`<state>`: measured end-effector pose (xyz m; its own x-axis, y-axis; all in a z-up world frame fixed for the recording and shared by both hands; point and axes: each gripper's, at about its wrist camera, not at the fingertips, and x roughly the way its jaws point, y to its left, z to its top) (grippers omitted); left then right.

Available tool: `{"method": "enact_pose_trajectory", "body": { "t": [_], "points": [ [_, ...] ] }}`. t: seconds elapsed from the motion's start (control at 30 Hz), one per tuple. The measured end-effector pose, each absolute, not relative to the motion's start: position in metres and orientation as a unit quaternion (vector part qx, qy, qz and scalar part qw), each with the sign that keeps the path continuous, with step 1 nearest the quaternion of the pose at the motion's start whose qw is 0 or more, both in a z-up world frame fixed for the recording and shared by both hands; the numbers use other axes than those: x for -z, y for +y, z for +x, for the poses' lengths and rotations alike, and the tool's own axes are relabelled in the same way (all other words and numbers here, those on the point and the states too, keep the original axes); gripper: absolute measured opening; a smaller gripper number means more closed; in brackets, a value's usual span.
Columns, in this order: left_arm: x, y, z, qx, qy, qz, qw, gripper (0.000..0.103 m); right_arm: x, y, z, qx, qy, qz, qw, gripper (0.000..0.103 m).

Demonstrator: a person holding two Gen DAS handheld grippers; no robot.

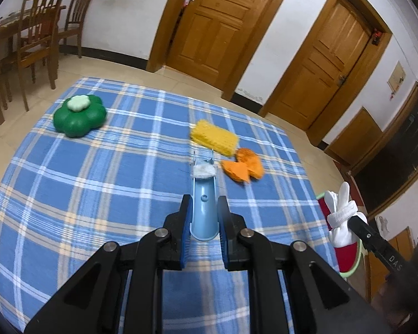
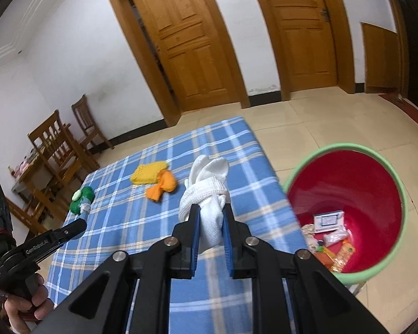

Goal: Collect trash
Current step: 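Carry the blue piece and white bunny in both tools over the red bucket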

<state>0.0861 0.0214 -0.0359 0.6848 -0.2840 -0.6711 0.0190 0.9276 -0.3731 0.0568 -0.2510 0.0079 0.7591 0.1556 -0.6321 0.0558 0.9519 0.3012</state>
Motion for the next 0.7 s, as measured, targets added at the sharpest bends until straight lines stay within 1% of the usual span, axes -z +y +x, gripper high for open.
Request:
{"method": "enact_pose_trajectory", "body": {
  "t": [0.7],
  "points": [
    [0.025,-0.054,0.079,0.159,0.407,-0.134,0.889,0.017,0.019,-0.351,0.019,0.072,0.344,0.214,0.911,0.017]
  ]
}}
